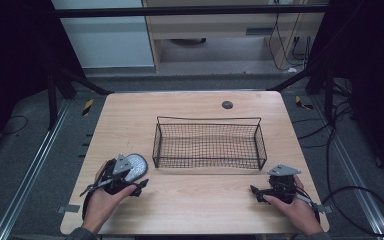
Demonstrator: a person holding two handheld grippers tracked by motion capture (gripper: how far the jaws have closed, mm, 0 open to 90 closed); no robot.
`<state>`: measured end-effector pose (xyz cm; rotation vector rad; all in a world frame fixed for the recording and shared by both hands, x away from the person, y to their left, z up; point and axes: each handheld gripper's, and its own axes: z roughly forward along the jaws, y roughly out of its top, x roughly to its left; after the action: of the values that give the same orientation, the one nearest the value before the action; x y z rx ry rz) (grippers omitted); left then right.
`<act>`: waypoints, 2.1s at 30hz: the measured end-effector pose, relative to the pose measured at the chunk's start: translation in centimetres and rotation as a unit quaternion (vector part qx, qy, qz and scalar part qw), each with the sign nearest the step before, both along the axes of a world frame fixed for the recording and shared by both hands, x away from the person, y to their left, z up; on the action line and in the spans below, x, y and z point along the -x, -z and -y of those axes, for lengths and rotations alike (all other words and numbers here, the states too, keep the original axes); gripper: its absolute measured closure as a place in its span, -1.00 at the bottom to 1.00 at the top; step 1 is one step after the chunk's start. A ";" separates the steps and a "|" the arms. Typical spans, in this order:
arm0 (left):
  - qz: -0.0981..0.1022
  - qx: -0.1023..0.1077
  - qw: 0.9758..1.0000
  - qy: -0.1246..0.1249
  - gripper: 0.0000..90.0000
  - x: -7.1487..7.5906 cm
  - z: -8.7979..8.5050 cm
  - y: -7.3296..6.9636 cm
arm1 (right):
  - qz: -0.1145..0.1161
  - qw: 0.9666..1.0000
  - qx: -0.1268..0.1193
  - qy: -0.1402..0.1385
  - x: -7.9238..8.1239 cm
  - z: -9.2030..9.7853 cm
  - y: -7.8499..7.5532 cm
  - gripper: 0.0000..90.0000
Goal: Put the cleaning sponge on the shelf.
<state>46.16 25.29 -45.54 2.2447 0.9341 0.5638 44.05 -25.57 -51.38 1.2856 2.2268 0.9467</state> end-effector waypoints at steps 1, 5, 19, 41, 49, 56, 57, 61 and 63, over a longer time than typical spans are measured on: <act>-0.007 -0.006 1.000 -0.002 -0.92 -0.4 -0.3 -0.1 | -0.001 1.000 0.000 0.000 0.0 0.0 0.0 -0.99; -0.034 -0.009 0.999 -0.030 -0.91 -1.7 -1.5 -0.8 | -0.001 1.000 0.001 0.000 0.0 0.0 0.0 -0.99; -0.095 -0.055 0.992 -0.059 -0.91 -3.3 -2.7 -1.7 | 0.000 1.000 0.000 0.001 0.0 0.0 0.0 -0.99; -0.169 -0.095 0.979 -0.055 -0.89 -4.1 -3.1 -1.0 | 0.000 1.000 0.000 0.001 0.0 0.0 0.0 -0.99; -0.175 -0.105 0.978 -0.043 -0.90 -4.4 -2.3 -1.1 | 0.000 1.000 0.000 0.000 0.0 0.0 0.0 -0.99; -0.186 -0.119 0.975 -0.034 -0.90 -4.8 -2.1 -0.4 | 0.000 1.000 0.000 0.000 0.0 0.0 0.0 -0.99; -0.189 -0.120 0.974 -0.033 -0.90 -4.8 -2.1 -0.3 | 0.000 1.000 0.000 0.000 0.0 0.0 0.0 -0.99; -0.192 -0.117 0.974 -0.031 -0.90 -4.9 -2.2 0.1 | 0.000 1.000 0.000 0.001 0.0 0.0 0.0 -0.99; -0.196 -0.114 0.973 -0.033 -0.90 -5.0 -2.3 0.3 | 0.000 1.000 0.000 0.001 0.0 0.0 0.0 -0.99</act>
<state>51.12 27.61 -45.88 2.5986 1.1913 0.2683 44.03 -25.57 -51.37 1.2871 2.2261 0.9462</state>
